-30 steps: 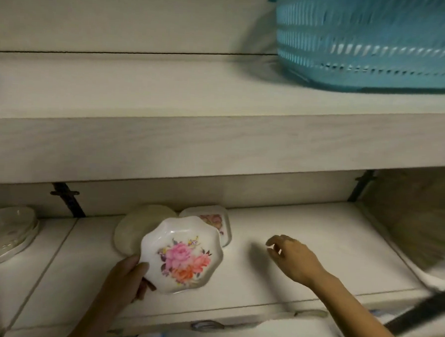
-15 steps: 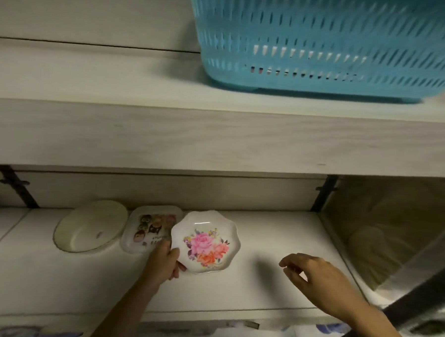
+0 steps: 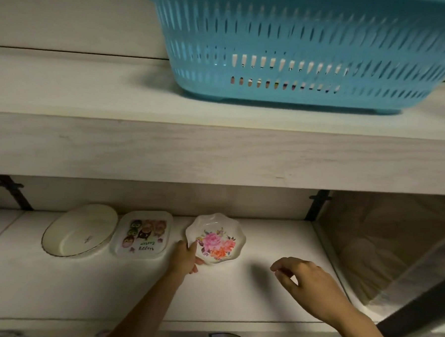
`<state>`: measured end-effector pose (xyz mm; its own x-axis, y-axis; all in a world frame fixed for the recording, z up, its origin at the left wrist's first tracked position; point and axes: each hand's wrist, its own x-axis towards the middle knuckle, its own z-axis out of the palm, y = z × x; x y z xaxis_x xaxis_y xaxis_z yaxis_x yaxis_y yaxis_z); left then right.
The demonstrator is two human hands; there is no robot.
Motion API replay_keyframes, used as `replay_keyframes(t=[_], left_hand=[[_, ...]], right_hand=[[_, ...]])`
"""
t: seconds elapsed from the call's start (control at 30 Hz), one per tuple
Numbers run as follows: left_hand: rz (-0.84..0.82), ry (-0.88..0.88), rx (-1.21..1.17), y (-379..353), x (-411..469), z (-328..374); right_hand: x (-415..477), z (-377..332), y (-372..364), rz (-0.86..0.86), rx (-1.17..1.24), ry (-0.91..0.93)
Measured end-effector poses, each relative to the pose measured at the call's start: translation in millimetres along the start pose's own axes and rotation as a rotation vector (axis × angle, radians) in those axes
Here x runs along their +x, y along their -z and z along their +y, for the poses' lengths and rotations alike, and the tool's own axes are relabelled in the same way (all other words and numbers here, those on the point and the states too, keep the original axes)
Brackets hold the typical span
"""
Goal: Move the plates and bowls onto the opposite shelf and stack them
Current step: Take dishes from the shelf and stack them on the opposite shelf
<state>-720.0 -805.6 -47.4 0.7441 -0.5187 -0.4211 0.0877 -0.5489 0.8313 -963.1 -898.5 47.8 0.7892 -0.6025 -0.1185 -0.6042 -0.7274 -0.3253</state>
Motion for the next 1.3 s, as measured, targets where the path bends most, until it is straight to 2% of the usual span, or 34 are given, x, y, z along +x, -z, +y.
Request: replay_keyframes(t=[0.2, 0.37, 0.5, 0.73, 0.9, 1.17, 1.3], left_hand=[[0.04, -0.122, 0.182, 16, -16, 1], [0.037, -0.339, 0.513, 55, -49, -4], [0.122, -0.436, 0.664, 94, -85, -9], [0.414, -0.398, 0.745, 154, -137, -49], [0.562, -0.376, 0.703, 199, -169, -82], [0.694, -0.309, 0.602, 281, -205, -129], [0.728, -0.279, 0.653, 333, -224, -155]], right_hand=[[9, -10, 1, -0.014, -0.022, 0.043], [25, -28, -6, -0.059, -0.047, 0.148], [37, -52, -13, -0.088, -0.066, 0.251], [52, -118, -28, -0.142, -0.062, 0.537], [54, -180, -44, -0.195, -0.109, 0.679], [37, -277, -64, -0.2, -0.124, 0.803], [25, -333, -85, -0.183, -0.102, 0.845]])
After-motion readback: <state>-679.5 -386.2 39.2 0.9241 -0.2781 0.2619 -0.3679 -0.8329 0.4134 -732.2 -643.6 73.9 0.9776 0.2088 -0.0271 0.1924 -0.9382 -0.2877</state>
